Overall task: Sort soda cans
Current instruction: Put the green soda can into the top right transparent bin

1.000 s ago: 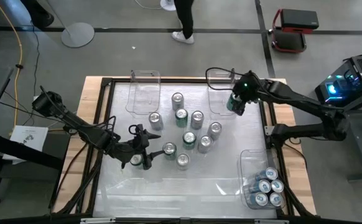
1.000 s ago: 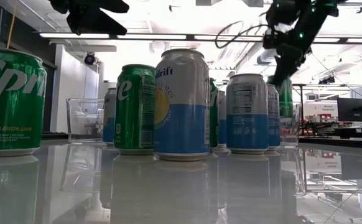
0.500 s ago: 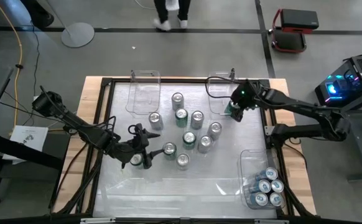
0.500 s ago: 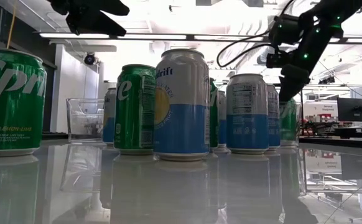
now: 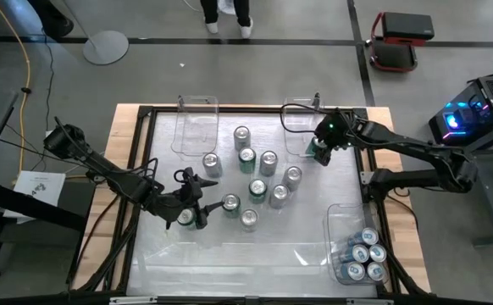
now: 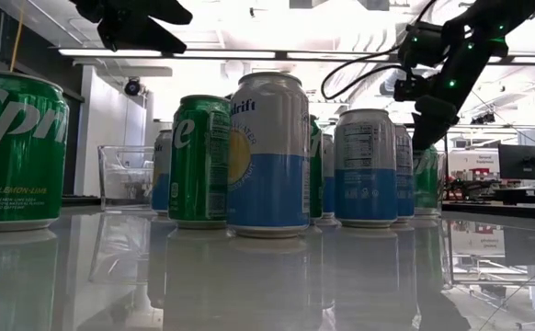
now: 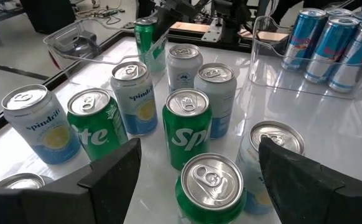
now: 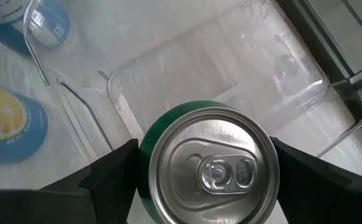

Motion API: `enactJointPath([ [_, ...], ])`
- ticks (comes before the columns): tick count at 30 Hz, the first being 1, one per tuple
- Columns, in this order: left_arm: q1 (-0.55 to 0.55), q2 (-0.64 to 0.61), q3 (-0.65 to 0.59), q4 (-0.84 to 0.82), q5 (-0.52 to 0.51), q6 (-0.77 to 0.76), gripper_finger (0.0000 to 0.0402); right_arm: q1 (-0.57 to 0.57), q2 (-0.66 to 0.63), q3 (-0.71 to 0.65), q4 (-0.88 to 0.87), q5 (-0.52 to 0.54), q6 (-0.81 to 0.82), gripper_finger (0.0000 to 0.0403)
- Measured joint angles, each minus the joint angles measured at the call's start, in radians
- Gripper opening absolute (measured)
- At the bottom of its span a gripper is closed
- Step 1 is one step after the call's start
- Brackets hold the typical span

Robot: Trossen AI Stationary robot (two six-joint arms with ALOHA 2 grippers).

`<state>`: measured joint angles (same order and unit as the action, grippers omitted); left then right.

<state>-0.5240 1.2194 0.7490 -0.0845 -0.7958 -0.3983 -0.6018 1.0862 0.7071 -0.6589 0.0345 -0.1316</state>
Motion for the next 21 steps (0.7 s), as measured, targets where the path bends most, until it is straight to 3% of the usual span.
enactJointPath([
  [7, 0.0, 0.0, 0.0, -0.001, 0.0, 0.0, 0.0303, 0.001, 0.002, -0.003, -0.012, -0.037, 0.007, 0.0346],
  [21, 0.0, 0.0, 0.0, -0.001, 0.0, 0.0, 0.0303, 0.002, 0.004, 0.138, -0.017, 0.036, -0.016, 0.035],
])
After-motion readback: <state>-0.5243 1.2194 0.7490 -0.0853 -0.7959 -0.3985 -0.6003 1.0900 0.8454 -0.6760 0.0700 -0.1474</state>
